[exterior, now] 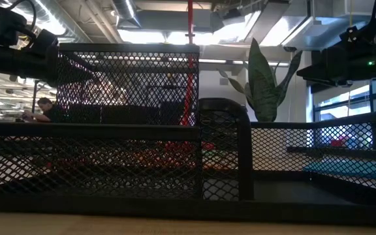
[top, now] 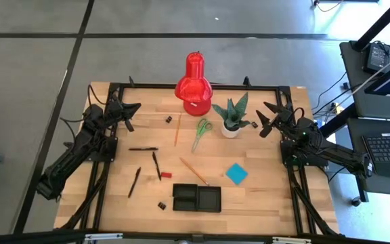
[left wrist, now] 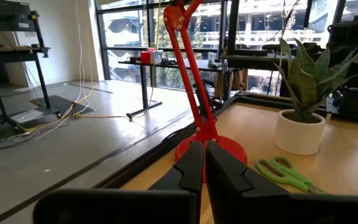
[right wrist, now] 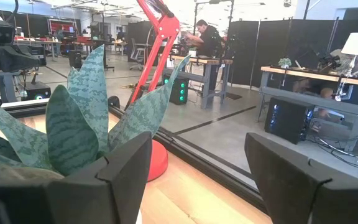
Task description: Pick and place office supplies into organizer
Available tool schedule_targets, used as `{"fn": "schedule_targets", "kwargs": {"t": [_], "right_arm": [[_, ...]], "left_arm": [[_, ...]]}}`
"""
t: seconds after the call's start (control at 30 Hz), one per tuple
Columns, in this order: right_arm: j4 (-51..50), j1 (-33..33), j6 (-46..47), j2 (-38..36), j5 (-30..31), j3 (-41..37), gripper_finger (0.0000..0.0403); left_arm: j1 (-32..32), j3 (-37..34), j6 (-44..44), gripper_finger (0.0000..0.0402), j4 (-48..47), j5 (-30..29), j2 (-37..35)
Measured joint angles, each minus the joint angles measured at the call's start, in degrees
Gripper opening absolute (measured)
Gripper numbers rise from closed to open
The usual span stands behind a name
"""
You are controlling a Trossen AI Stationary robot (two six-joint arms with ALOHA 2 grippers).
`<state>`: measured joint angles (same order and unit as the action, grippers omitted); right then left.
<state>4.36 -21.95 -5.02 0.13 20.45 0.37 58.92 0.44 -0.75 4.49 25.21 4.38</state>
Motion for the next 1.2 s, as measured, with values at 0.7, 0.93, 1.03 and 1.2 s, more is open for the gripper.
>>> {"fn": "schedule_targets", "kwargs": {"t": [0.7,0.93,1.03,1.2], "right_arm": [[0.0,0.0,0.0,0.0,0.0,0.0,0.0260],[0.0,0.0,0.0,0.0,0.0,0.0,0.0260],[0.0,0.0,0.2,0.0,0.0,0.0,0.0260],[0.0,0.0,0.3,0.0,0.0,0.0,0.0260]], "left_arm": [[0.0,0.0,0.0,0.0011,0.0,0.0,0.0],[0.0,0.0,0.0,0.0011,0.0,0.0,0.0],[0.0,0.0,0.0,0.0011,0.0,0.0,0.0],[0.0,0.0,0.9,0.0014,1.4,0.0,0.0]]}}
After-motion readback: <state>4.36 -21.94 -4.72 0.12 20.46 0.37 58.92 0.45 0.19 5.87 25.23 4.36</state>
